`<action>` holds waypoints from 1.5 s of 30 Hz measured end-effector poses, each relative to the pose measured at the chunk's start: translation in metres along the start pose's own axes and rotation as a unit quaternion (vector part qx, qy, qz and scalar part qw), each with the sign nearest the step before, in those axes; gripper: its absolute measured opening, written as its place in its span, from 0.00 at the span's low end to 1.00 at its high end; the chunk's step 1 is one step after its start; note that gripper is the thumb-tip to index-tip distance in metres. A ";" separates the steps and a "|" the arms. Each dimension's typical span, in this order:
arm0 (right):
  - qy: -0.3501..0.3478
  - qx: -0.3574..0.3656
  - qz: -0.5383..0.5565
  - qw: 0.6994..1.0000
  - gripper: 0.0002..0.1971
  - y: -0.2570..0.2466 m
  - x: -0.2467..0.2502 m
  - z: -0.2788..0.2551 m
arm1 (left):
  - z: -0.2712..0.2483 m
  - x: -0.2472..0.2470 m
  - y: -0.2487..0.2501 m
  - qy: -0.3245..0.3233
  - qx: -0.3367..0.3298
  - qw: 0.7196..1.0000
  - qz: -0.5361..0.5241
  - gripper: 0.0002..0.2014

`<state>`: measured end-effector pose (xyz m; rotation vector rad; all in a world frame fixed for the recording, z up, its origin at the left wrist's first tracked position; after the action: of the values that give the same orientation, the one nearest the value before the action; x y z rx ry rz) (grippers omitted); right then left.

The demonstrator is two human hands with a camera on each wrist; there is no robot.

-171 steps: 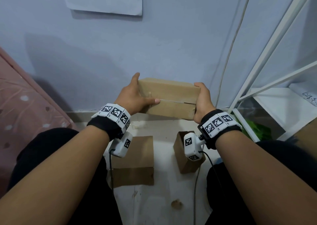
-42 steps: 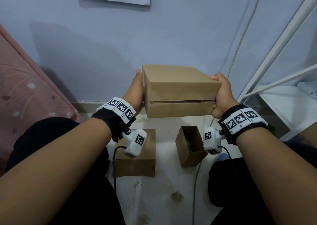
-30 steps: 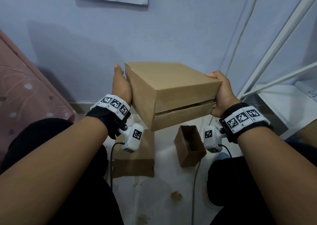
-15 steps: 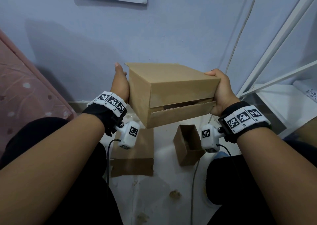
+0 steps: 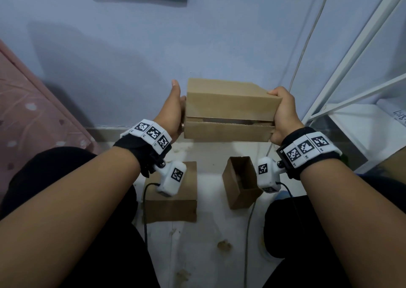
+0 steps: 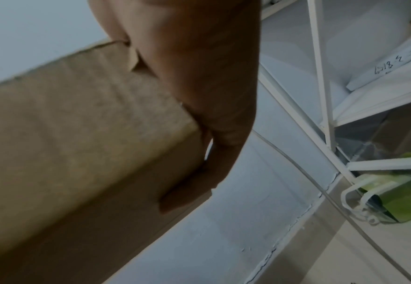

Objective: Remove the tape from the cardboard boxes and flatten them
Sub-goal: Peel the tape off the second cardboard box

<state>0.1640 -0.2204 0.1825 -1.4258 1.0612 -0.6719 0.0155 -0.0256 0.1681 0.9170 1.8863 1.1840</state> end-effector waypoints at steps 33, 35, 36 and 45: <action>-0.091 -0.021 0.021 0.995 0.15 -0.019 -0.010 -0.023 | 0.025 0.054 0.013 0.155 -0.044 0.984 -0.080 0.31; -0.089 -0.023 0.022 0.996 0.16 -0.019 -0.009 -0.023 | 0.023 0.052 0.015 0.162 -0.058 0.983 -0.059 0.24; -0.087 -0.024 0.022 0.996 0.16 -0.019 -0.009 -0.023 | 0.022 0.051 0.017 0.172 -0.065 0.982 -0.049 0.20; -0.045 -0.016 0.014 0.999 0.18 -0.014 -0.012 -0.025 | 0.004 0.018 0.012 0.122 -0.084 0.988 -0.033 0.33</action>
<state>0.1400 -0.2223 0.2017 -1.4523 1.0239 -0.5672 0.0122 -0.0051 0.1750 0.6381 1.9540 1.4435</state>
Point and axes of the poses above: each hand's wrist, its own z-axis towards the middle knuckle, its own x-axis out of the back of the hand, y = z × x, the point moved 4 cm from there along z, towards the middle knuckle, and after that the axes turned 7 degrees about x, right-handed, at the moved point
